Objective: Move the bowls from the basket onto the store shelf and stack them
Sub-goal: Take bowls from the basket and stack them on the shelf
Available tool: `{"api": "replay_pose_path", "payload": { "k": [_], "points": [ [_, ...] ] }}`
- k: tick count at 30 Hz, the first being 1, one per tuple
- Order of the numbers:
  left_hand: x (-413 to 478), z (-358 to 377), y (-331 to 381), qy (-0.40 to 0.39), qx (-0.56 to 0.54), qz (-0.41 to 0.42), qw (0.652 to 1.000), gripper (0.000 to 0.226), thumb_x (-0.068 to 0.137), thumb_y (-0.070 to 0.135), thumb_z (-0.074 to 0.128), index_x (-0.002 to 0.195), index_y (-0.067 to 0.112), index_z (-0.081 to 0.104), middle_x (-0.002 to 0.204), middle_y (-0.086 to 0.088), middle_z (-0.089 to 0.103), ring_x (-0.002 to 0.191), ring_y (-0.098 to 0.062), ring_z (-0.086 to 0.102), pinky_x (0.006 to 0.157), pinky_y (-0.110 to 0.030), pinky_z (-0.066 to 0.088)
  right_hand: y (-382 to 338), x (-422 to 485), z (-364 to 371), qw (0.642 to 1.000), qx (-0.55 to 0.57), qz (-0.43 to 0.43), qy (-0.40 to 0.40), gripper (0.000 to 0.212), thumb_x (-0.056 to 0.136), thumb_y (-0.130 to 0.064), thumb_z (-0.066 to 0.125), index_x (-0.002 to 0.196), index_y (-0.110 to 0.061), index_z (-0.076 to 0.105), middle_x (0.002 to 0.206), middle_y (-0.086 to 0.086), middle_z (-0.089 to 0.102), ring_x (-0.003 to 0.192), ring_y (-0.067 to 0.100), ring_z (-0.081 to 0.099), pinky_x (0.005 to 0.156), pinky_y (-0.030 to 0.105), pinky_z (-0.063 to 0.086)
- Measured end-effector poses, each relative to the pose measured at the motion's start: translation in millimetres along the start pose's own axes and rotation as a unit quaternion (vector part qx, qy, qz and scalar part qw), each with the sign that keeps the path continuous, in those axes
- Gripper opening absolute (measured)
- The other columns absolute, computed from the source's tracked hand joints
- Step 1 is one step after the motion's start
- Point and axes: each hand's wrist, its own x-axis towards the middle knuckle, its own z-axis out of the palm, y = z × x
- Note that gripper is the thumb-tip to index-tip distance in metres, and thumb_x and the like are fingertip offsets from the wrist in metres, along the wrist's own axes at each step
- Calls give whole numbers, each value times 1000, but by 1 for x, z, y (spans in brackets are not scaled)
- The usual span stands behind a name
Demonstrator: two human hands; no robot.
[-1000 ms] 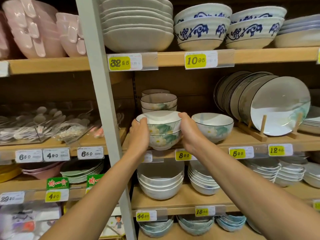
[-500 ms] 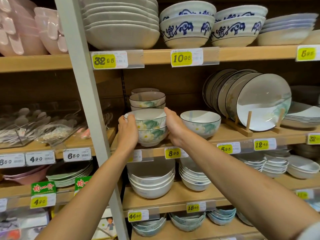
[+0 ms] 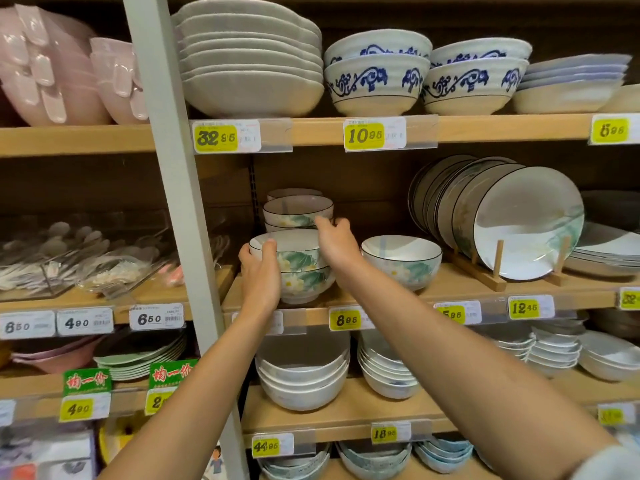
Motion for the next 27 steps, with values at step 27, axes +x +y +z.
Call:
{"api": "replay_pose_path", "payload": {
  "k": [27],
  "points": [
    [-46,144,-11,-126,2,-9,992,41,100,33,36,141,26,39,130,4,57,101,5,56,73,-10,46,99,31,-159,994,111,18,2,48,91,-26,43,139,-25,41,123,-1,54,109,15,55,80,29,50]
  ]
}}
